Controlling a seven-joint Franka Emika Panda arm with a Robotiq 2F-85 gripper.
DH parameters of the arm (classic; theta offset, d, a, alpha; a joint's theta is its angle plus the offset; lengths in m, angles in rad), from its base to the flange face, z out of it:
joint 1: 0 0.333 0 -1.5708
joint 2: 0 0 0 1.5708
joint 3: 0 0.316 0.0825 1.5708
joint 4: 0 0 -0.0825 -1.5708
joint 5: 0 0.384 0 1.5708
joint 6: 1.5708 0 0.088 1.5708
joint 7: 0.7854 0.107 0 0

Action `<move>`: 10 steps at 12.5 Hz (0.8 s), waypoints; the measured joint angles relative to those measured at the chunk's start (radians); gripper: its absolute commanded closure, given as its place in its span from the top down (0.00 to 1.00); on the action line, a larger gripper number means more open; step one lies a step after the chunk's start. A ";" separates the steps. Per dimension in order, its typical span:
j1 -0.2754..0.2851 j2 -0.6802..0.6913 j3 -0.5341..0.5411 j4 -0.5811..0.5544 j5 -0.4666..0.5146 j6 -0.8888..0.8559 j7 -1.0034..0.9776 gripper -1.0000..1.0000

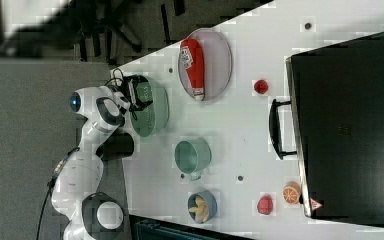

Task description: Drag strainer forwards.

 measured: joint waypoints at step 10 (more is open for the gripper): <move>0.009 -0.029 -0.033 0.037 0.009 -0.125 0.000 1.00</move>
